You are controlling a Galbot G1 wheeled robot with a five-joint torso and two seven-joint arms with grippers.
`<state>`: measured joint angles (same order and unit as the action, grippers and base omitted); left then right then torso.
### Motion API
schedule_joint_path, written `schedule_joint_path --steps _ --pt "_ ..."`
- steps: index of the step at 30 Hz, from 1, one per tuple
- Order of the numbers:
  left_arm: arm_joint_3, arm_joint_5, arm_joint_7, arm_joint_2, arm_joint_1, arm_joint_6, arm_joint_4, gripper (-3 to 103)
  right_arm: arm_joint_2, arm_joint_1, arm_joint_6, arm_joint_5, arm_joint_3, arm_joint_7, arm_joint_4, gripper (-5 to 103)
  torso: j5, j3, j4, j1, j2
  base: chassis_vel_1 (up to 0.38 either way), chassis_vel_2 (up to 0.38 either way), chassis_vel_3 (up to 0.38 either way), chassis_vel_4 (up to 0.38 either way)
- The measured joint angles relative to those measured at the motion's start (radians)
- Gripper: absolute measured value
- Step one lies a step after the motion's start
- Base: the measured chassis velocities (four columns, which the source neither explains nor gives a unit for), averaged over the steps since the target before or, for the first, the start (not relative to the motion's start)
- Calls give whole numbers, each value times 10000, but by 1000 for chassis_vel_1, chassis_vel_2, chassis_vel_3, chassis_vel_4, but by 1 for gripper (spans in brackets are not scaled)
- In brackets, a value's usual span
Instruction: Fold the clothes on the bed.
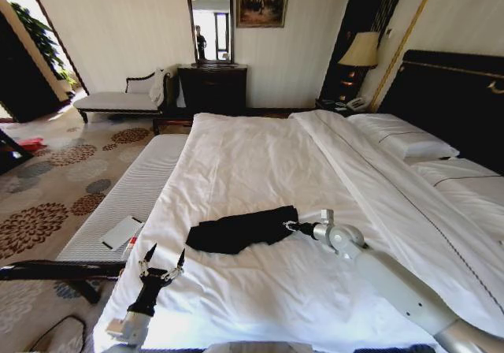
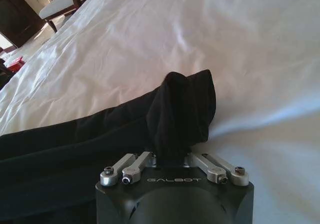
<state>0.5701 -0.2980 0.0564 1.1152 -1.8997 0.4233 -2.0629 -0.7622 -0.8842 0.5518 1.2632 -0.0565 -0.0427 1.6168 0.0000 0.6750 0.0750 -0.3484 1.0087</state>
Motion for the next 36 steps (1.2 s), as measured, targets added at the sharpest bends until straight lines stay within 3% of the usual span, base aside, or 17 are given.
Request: schedule_joint_path --steps 2,5,20,28,31,36 --pt "0 0 0 0 0 0 0 100 4 -81 -16 11 -83 -34 52 17 1 0 0 0 0 0 0 0 0" --pt "0 0 0 0 0 0 1 100 18 -287 -58 4 -283 -101 165 8 0 0 0 0 0 0 0 0 0" --pt "0 -1 1 0 0 -1 0 100 27 -1355 -209 283 -1662 -992 1377 8 -1 0 2 0 0 0 0 0 0" --pt "-1 -2 1 0 1 -2 1 100 262 -3037 -210 -29 -3721 -1086 2130 8 -1 -1 4 0 0 0 0 0 0" --pt "-1 -1 1 -1 1 -2 0 100 416 -4819 -213 -552 -5690 -1030 2718 8 1 -1 1 1 0 0 0 0 0" --pt "-2 -1 1 0 1 -1 1 100 454 -5350 -260 -1305 -6361 -818 2659 8 2 -1 2 0 0 0 0 0 0"
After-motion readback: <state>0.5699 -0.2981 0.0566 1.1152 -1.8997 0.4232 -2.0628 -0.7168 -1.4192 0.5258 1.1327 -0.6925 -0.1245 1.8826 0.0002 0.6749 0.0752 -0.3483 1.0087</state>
